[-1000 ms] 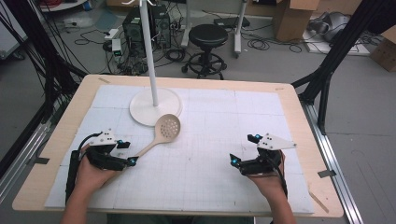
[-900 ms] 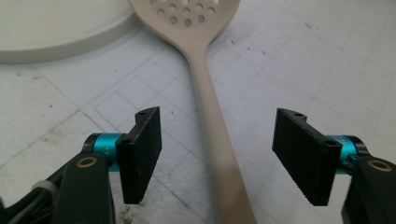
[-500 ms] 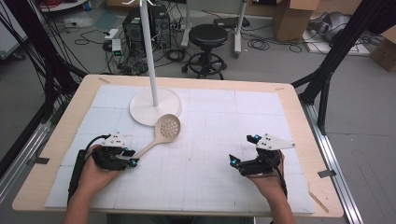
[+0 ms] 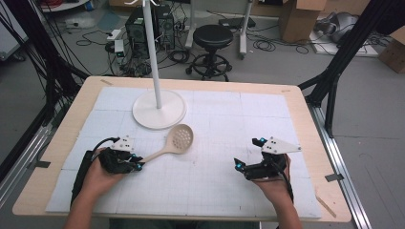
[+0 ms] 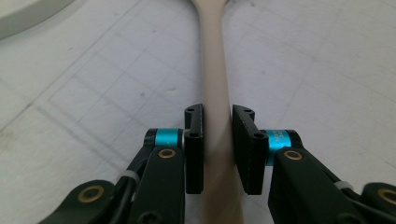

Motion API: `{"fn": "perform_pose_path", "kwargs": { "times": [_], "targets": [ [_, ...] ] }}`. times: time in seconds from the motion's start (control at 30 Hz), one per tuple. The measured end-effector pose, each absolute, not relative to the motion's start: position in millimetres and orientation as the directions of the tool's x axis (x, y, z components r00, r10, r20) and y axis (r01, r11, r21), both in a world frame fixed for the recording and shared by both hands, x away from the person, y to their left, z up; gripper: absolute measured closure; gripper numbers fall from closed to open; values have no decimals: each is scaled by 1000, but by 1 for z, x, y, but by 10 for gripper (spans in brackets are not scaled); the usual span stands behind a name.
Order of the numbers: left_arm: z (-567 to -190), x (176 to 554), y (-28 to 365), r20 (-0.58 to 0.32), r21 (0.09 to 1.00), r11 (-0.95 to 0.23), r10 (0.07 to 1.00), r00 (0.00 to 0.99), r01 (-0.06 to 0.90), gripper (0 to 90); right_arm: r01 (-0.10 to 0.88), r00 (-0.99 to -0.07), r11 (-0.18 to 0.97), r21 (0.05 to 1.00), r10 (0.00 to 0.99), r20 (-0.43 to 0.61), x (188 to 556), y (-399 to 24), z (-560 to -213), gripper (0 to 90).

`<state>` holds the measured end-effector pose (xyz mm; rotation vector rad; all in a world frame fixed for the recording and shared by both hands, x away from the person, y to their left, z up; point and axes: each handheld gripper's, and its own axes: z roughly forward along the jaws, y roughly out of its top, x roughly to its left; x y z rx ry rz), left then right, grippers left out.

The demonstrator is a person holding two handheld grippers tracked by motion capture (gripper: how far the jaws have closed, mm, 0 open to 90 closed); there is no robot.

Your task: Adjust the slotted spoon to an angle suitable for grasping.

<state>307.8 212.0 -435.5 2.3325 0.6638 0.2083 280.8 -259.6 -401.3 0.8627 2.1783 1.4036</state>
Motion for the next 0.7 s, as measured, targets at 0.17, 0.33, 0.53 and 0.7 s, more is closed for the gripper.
{"fn": "perform_pose_path", "kwargs": {
  "times": [0.17, 0.33, 0.53, 0.7],
  "targets": [
    [-432, 310, 195, -6, 639, -675, 474, 880, 369, 754, 280, -720, 289, 915, 694, 2, 280, -261, -401, 12],
    [-431, 313, 174, -3, 622, -709, 422, 907, 332, 754, 285, -722, 290, 913, 692, 6, 281, -261, -401, 11],
    [-430, 317, 148, 1, 612, -737, 363, 932, 286, 755, 289, -722, 285, 914, 692, 13, 281, -261, -401, 12],
    [-430, 320, 131, -10, 617, -741, 328, 944, 264, 754, 287, -723, 287, 914, 691, 11, 281, -261, -401, 11]
  ]
}}
